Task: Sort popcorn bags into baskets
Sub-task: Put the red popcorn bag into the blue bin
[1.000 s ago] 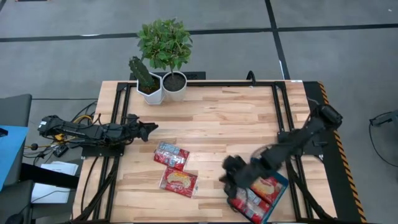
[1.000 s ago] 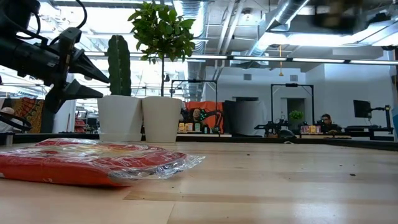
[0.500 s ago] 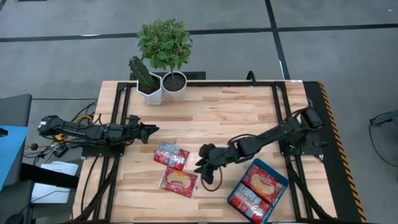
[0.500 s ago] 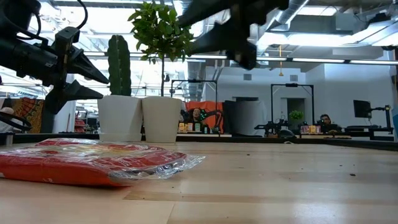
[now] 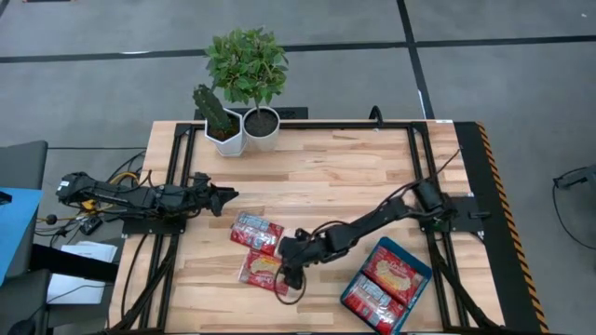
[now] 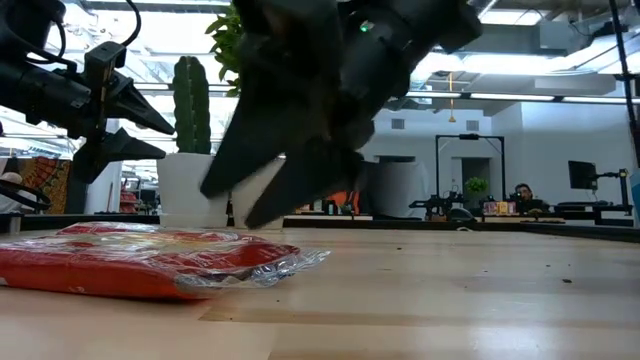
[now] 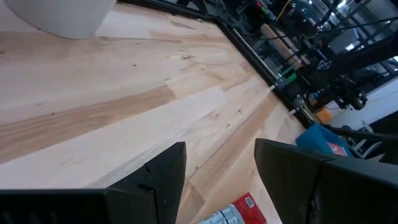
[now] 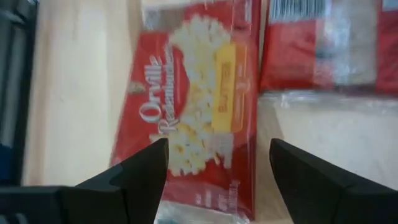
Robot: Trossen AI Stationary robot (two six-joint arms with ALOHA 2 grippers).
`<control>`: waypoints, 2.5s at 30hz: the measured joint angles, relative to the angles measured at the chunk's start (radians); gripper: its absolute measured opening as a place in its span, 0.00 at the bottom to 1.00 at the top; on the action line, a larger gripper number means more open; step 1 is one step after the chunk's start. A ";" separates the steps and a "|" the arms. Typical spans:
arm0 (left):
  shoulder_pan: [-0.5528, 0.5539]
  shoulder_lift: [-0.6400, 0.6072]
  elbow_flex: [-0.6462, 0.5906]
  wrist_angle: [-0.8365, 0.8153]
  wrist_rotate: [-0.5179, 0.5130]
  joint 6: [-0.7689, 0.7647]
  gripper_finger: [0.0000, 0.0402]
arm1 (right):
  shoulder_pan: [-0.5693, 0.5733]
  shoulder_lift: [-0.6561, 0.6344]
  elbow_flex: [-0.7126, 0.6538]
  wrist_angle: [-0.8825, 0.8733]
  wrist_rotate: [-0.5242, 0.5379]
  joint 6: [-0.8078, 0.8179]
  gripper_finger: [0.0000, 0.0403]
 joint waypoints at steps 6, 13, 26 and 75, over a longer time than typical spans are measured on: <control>0.000 0.000 0.000 0.000 0.002 0.021 0.46 | 0.008 0.106 0.122 -0.119 0.011 -0.020 0.75; 0.000 0.008 0.000 0.001 -0.006 0.023 0.46 | 0.018 0.154 0.216 -0.323 0.064 -0.021 0.65; 0.000 0.007 0.000 0.000 -0.007 0.022 0.46 | 0.014 0.150 0.212 -0.367 -0.015 0.045 0.04; 0.000 0.008 0.000 -0.001 0.010 0.016 0.46 | 0.716 -0.315 0.206 -1.159 0.176 1.363 0.07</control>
